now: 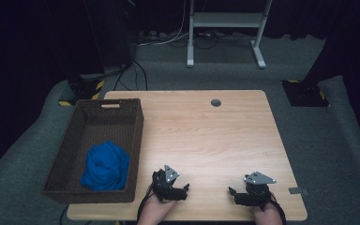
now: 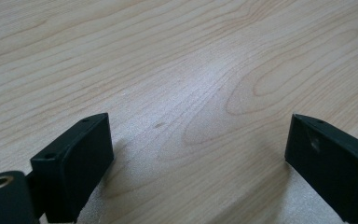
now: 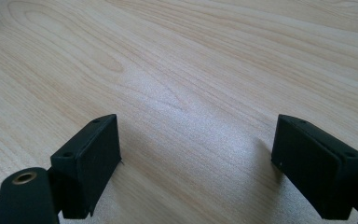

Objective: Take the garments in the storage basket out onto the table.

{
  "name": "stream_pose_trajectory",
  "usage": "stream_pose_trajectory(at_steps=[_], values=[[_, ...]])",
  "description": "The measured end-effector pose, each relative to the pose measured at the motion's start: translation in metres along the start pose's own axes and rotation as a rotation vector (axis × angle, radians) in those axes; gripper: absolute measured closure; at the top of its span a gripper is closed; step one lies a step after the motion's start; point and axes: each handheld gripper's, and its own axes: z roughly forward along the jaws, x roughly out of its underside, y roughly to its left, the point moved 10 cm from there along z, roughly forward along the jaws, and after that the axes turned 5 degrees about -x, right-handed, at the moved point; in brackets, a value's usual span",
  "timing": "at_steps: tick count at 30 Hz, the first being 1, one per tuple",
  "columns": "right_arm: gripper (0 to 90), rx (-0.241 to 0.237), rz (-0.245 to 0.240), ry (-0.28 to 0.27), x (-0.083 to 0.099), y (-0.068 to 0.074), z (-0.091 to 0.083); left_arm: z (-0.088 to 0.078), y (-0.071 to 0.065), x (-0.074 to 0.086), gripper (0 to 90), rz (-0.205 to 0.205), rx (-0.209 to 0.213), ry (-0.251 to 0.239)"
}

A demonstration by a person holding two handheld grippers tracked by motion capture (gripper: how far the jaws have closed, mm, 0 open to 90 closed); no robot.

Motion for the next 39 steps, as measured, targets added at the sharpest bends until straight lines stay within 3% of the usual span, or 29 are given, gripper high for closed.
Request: stream_pose_trajectory(at_steps=[13,16,20,24,33,39], values=[[15.1,0.000,0.001,0.000,0.000,0.000,0.000,0.001,-0.001,-0.002,8.7,0.019,-0.023,-0.005],[15.1,0.000,0.001,0.000,0.000,0.000,0.000,-0.002,-0.003,-0.003,8.6,0.029,-0.006,-0.022],[15.1,0.000,0.001,0.000,0.000,0.000,0.000,-0.009,-0.006,-0.008,8.1,0.001,0.032,-0.048],[15.1,0.000,0.001,0.000,0.000,0.000,0.000,-0.017,-0.006,-0.014,8.1,0.000,0.037,-0.084],[15.1,0.000,0.001,0.000,0.000,0.000,0.000,-0.026,-0.014,-0.021,8.2,0.054,0.066,-0.157],[15.1,0.000,0.001,0.000,0.000,0.000,0.000,-0.035,-0.014,-0.028,0.1,0.071,0.044,-0.201]])
